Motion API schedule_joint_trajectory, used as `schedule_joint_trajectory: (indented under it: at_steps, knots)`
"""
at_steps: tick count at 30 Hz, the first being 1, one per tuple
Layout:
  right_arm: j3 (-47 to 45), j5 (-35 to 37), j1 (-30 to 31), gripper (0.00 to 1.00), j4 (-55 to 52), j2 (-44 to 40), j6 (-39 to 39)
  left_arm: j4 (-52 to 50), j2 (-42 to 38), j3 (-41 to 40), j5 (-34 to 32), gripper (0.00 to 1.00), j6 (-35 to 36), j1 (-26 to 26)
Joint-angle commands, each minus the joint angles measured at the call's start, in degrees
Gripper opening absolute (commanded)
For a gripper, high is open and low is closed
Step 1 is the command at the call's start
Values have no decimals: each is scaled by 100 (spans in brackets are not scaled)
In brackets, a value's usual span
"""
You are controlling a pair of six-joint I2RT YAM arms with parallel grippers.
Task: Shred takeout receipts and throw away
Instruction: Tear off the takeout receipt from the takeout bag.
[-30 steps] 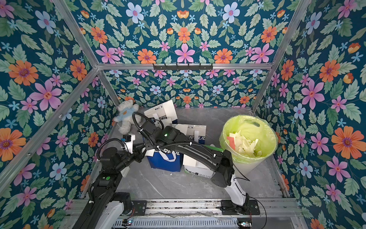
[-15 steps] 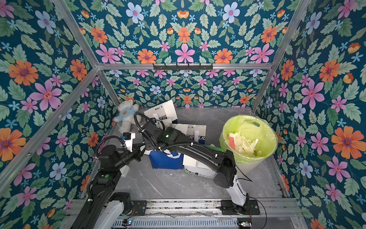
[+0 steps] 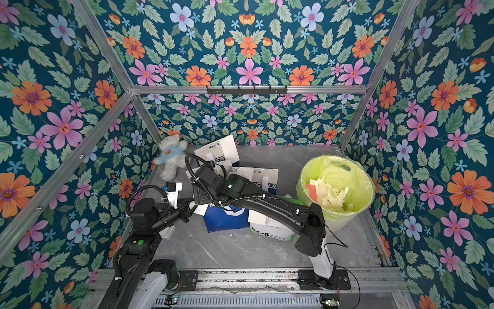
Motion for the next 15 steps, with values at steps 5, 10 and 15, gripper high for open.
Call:
schedule_joint_trajectory:
  at_steps: [5, 10, 15]
  knots:
    - [-2466, -858, 8, 81, 2435, -1484, 446, -246, -348, -86, 141, 0, -685, -7]
    - [-3372, -1556, 8, 78, 3263, -2103, 590, -311, -681, -161, 26, 0, -1167, -7]
    - [-3869, -1905, 9, 76, 3874, -2248, 932, -311, -795, -201, -89, 0, -1630, -6]
